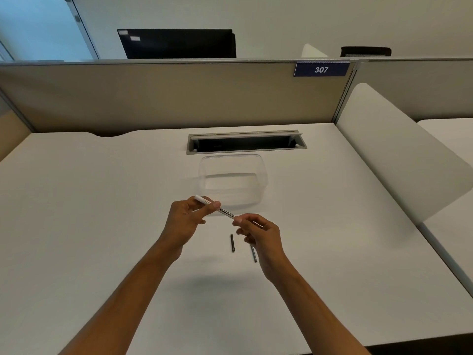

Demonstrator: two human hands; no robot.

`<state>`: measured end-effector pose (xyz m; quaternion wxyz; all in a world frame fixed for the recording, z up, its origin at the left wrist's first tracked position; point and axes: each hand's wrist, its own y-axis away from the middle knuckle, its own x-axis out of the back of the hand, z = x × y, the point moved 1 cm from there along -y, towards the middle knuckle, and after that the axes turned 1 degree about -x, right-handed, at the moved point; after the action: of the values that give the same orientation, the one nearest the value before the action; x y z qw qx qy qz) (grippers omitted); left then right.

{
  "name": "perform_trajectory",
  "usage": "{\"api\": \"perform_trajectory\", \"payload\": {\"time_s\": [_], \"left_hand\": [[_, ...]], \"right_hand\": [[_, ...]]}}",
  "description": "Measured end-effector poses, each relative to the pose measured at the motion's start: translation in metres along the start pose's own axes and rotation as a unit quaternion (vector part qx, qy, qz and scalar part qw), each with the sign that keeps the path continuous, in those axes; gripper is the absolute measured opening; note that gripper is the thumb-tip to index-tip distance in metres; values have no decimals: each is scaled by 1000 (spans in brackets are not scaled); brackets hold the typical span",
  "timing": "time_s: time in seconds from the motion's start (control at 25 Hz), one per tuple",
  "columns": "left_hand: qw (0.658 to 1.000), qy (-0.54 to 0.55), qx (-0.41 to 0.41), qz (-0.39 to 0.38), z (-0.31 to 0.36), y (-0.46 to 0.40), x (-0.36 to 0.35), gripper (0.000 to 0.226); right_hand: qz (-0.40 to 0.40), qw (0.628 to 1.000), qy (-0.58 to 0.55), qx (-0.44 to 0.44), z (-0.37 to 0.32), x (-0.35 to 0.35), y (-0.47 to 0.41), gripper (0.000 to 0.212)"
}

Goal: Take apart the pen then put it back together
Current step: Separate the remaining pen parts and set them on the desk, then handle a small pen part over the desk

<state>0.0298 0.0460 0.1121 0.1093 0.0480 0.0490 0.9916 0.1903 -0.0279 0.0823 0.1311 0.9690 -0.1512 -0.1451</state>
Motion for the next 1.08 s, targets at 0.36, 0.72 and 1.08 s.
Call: {"api": "perform_trajectory", "payload": {"time_s": [0.36,0.72,1.08], "left_hand": [[998,52,41,7,-15,12,-11,30],[999,-37,1,8,-39,17,-3,32],[836,-539,-77,-64,-134,8,69,96]], "right_hand": [[27,978,-184,-97,11,-9,-1,4],[57,997,-38,-32,18,-19,-6,14],[64,945,273,168,39,-15,-25,6]]}}
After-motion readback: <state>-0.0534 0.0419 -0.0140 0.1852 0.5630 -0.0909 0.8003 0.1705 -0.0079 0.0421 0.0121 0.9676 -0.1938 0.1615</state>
